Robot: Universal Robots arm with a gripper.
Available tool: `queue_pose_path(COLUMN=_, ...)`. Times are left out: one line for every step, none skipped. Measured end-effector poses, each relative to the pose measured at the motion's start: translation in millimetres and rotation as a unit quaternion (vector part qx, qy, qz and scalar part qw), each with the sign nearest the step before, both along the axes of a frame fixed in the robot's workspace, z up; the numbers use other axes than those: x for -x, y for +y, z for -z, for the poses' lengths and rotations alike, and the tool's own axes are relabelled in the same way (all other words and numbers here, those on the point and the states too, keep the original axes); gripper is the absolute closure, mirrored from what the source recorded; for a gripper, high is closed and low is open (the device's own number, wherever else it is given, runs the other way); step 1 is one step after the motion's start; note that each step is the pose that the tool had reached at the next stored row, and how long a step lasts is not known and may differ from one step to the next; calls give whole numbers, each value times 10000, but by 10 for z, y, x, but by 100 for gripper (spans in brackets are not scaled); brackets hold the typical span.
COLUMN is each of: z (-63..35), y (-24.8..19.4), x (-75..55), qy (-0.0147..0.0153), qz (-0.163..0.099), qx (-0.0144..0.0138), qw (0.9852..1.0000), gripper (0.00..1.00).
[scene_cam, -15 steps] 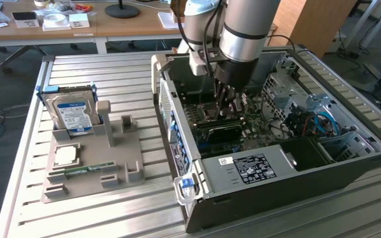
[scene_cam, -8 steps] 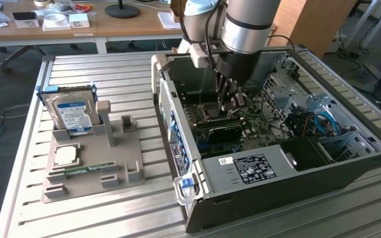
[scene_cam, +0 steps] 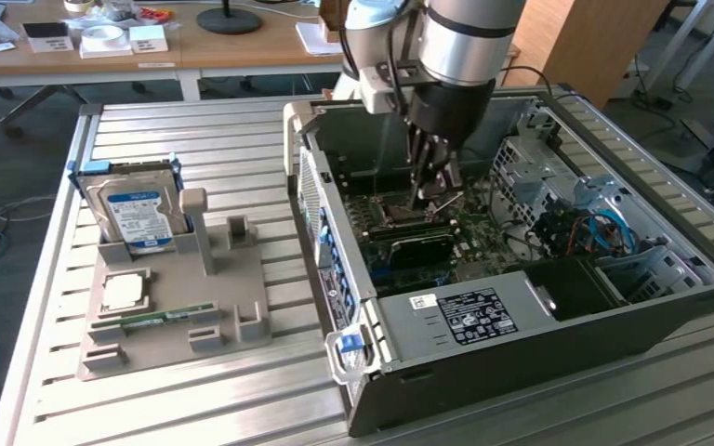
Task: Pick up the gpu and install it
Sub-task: 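Press down on the gpu until it lock into place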
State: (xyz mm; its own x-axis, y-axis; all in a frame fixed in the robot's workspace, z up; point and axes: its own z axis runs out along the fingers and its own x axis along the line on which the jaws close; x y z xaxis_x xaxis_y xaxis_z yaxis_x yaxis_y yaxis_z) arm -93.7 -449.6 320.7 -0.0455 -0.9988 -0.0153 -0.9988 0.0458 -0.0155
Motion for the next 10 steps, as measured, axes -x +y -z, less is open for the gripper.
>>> queue_pose_path(z=-18, y=0, x=0, qy=0, qz=0, qx=3, qw=10000, gripper=89)
queue_pose_path(z=-33, y=0, x=0, qy=0, qz=0, qx=4, qw=10000, gripper=89)
queue_pose_path(z=-50, y=0, x=0, qy=0, qz=0, qx=7, qw=10000, gripper=89)
queue_pose_path(z=-67, y=0, x=0, qy=0, qz=0, qx=9, qw=10000, gripper=89)
queue_pose_path(z=-82, y=0, x=0, qy=0, qz=1, qx=11, qw=10000, gripper=89)
queue_pose_path(z=-98, y=0, x=0, qy=0, qz=1, qx=14, qw=10000, gripper=89)
queue_pose_path(z=-111, y=0, x=0, qy=0, qz=1, qx=17, qw=10000, gripper=89)
queue_pose_path(z=-123, y=0, x=0, qy=0, qz=2, qx=21, qw=10000, gripper=89)
queue_pose_path(z=-132, y=0, x=0, qy=0, qz=2, qx=25, qw=10000, gripper=89)
queue_pose_path(z=-133, y=0, x=0, qy=0, qz=3, qx=24, qw=10000, gripper=89)
